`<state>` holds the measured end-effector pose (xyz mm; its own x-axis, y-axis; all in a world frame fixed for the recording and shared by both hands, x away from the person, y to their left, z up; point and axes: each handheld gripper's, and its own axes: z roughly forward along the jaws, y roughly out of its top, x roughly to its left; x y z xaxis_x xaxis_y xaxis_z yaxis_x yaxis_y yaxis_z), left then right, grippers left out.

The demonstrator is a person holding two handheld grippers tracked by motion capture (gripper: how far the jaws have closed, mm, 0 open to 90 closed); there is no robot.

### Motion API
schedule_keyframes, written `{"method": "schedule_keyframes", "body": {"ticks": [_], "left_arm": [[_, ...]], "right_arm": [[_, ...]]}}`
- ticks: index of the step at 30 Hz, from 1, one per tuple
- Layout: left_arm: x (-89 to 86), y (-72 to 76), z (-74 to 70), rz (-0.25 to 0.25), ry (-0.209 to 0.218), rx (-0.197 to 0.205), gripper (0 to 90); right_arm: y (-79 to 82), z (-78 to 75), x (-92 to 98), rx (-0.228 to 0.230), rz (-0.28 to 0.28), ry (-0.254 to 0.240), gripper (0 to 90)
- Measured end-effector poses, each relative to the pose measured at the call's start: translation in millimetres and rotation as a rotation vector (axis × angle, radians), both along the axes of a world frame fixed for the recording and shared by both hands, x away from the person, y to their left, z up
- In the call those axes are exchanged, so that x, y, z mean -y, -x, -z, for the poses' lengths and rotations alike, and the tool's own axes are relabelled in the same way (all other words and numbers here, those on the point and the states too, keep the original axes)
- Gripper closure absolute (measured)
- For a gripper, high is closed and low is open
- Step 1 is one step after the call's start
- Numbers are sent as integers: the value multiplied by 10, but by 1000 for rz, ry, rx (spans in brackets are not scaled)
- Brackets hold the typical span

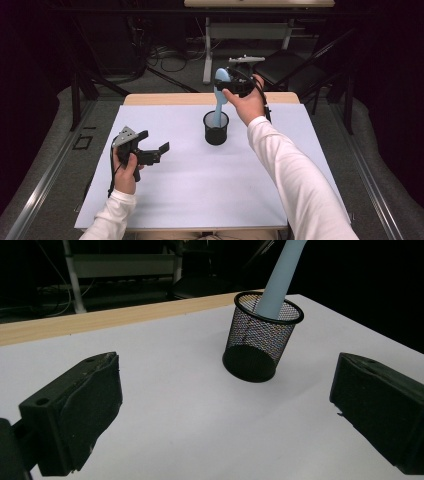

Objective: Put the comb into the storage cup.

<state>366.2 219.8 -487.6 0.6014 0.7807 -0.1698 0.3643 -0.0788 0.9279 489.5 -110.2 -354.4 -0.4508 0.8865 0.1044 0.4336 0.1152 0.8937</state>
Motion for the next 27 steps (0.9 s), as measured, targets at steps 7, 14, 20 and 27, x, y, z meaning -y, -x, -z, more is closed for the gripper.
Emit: {"method": "schedule_keyframes", "body": {"ticks": [7, 14, 20, 27], "left_arm": [[0, 0, 1, 1, -1, 0, 7], [8, -3, 9, 0, -1, -3, 7], [5, -3, 10, 0, -1, -5, 7], [4, -5, 14, 1, -2, -6, 7]], "right_arm": [[-12, 79, 1, -4, 4, 3, 485], [-28, 179, -5, -16, 8, 11, 484], [-32, 244, -32, -19, 6, 17, 484], [-38, 345, -66, -23, 3, 35, 483]]}}
